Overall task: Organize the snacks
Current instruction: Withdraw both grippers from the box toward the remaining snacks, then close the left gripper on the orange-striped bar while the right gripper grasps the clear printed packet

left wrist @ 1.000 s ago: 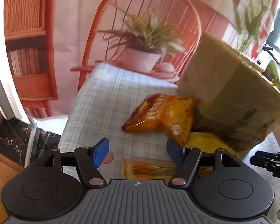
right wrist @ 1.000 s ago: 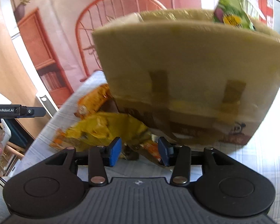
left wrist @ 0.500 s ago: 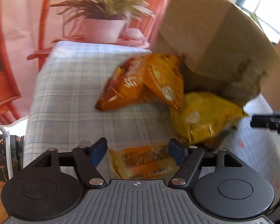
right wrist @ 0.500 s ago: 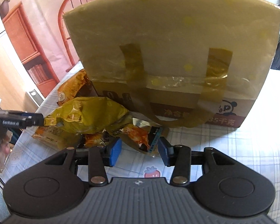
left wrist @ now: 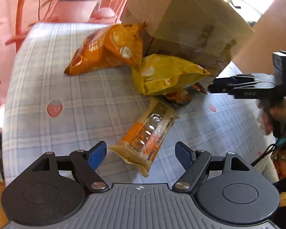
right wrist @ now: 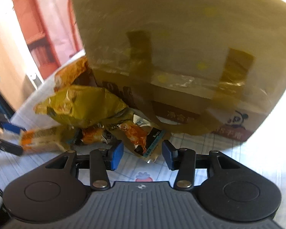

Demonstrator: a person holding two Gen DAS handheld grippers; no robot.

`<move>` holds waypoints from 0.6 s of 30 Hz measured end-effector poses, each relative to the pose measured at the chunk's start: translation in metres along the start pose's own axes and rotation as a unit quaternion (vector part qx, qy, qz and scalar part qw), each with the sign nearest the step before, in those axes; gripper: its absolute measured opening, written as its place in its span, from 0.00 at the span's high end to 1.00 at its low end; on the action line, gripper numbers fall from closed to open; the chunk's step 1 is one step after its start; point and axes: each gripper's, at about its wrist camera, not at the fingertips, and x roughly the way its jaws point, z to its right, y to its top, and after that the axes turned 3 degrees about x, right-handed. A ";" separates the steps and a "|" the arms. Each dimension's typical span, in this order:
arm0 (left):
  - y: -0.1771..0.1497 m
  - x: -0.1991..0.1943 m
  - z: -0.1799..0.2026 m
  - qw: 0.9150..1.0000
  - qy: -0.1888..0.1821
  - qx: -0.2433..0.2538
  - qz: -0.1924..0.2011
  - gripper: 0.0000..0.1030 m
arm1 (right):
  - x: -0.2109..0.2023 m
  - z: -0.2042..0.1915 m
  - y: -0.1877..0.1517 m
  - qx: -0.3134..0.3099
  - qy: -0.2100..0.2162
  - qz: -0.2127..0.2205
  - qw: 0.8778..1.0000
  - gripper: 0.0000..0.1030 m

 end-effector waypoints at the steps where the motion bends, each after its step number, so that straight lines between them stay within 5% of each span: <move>1: 0.003 -0.003 0.002 1.000 0.006 0.006 0.006 0.22 | 0.003 -0.002 0.000 -0.015 -0.001 -0.004 1.000 0.53; 9: 0.023 0.000 0.016 0.998 0.019 0.046 0.026 0.22 | 0.029 -0.026 0.004 -0.144 -0.015 -0.020 0.989 0.53; 18: 0.018 0.031 0.033 0.995 0.043 0.092 -0.008 0.24 | 0.044 -0.028 0.005 -0.186 -0.019 -0.032 0.982 0.47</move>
